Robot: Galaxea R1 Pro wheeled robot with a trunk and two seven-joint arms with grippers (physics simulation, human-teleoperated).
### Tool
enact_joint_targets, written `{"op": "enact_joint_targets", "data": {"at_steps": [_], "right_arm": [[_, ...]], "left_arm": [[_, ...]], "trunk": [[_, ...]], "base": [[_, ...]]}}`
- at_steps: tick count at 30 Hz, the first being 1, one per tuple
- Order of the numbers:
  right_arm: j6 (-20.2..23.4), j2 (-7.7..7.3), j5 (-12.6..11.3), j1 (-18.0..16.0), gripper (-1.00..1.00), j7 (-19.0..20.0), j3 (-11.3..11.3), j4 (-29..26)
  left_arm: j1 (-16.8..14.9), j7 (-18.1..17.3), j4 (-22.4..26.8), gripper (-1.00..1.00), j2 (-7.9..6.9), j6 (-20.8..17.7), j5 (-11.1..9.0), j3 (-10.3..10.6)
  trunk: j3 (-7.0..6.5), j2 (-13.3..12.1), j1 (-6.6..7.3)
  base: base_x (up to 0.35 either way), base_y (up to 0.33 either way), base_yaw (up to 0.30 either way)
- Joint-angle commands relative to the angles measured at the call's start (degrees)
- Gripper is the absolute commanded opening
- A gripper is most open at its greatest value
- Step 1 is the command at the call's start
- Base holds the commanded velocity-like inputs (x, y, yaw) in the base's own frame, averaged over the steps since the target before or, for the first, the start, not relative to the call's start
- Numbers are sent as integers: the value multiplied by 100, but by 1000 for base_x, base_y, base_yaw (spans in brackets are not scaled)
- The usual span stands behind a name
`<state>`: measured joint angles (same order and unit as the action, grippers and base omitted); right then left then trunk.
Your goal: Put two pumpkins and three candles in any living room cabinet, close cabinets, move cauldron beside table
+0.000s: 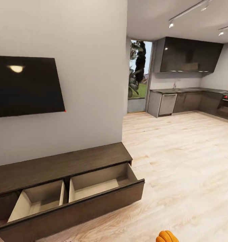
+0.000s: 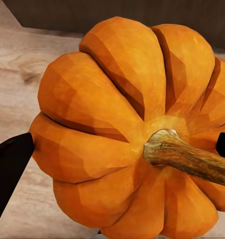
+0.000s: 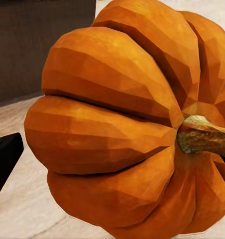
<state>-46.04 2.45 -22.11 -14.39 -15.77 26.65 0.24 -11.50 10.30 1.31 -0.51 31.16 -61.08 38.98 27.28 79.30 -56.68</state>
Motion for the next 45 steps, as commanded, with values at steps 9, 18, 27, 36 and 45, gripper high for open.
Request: {"op": "enact_joint_targets", "data": {"at_steps": [9, 18, 27, 36, 45], "right_arm": [[-10, 1, -30, -3, -100, -14, 50, 3], [-10, 1, -30, -3, -100, -14, 51, 3], [-2, 1, -30, -3, -100, -14, 51, 3], [-1, 1, -30, -3, -100, -14, 51, 3], [-3, -6, -30, -3, -100, -5, 42, 3]], "left_arm": [[-1, 52, 9, -100, -1, 4, 0, 47], [-1, 27, 9, -100, -9, 4, 0, 40], [-1, 25, 9, -100, -10, 4, 0, 40], [-1, 25, 9, -100, -2, 1, 0, 48], [-1, 25, 9, -100, -1, 0, 0, 48]], "trunk": [[6, 3, 0], [6, 3, 0], [6, 3, 0], [6, 3, 0], [6, 3, 0]], "base": [[10, -297, 280], [249, -133, 280], [137, -40, 280], [2, -1, 278], [0, 0, 50]]}}
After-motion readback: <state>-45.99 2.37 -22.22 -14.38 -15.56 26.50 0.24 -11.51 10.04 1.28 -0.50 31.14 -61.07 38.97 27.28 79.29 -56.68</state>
